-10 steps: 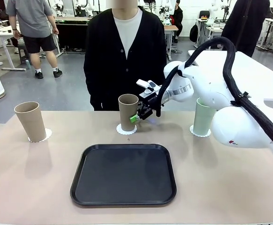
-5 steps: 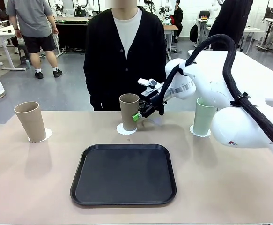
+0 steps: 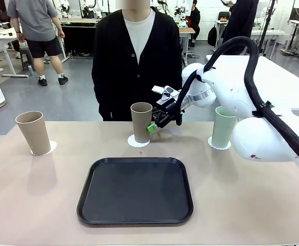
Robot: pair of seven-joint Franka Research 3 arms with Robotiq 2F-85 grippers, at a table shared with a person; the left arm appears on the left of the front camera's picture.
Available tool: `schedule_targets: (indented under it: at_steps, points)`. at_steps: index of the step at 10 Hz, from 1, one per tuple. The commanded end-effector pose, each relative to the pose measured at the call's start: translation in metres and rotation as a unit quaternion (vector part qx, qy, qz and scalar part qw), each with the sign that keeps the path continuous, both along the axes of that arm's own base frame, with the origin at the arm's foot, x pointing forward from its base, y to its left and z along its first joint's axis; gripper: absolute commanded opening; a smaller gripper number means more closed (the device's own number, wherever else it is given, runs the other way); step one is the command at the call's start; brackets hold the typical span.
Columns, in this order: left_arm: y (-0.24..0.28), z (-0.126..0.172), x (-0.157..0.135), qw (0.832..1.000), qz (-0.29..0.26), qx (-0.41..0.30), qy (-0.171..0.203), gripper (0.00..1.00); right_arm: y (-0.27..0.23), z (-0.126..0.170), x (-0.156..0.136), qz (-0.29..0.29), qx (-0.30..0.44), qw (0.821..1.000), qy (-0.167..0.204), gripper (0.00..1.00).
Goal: Place coasters on the table and set cups on them.
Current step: Take one Reusable plastic cup from the Flat Tray and place it on a coaster set by the human.
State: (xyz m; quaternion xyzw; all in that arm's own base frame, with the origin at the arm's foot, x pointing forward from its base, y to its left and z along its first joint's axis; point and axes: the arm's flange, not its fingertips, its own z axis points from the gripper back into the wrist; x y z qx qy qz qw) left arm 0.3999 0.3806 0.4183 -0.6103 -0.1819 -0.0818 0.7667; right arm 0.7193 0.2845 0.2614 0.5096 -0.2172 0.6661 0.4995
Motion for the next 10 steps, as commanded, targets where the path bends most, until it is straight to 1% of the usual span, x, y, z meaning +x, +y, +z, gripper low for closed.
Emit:
schedule_targets:
  at_steps: [1,3,4,6,7,8,9,10]
  points:
    - [0.0,0.002,-0.001,1.0,0.002,0.004,0.002,1.0,-0.004,0.01,0.006,-0.014,-0.037,0.999,-0.003,1.0]
    - [0.0,0.002,-0.001,1.0,0.002,0.004,0.002,1.0,-0.016,0.015,0.0,-0.032,-0.055,0.998,-0.002,1.0]
    - [0.0,0.002,-0.001,1.0,0.002,0.004,0.002,1.0,-0.024,0.022,-0.006,-0.046,-0.072,0.996,-0.006,1.0]
    - [0.0,0.002,-0.001,1.0,0.002,0.004,0.002,1.0,-0.049,0.05,-0.027,-0.111,-0.128,0.985,-0.021,1.0]
    - [0.0,0.002,-0.001,1.0,0.002,0.004,0.002,1.0,-0.056,0.066,-0.045,-0.134,-0.15,0.979,-0.016,1.0]
    - [0.0,0.002,-0.001,1.0,0.002,0.004,0.002,1.0,-0.062,0.083,-0.066,-0.164,-0.195,0.967,-0.018,1.0]
    - [0.0,0.002,-0.001,1.0,0.002,0.004,0.002,1.0,-0.07,0.103,-0.093,-0.199,-0.239,0.95,-0.006,1.0]
    - [0.0,0.002,-0.001,1.0,0.002,0.004,0.002,1.0,-0.072,0.122,-0.119,-0.218,-0.268,0.939,0.003,1.0]
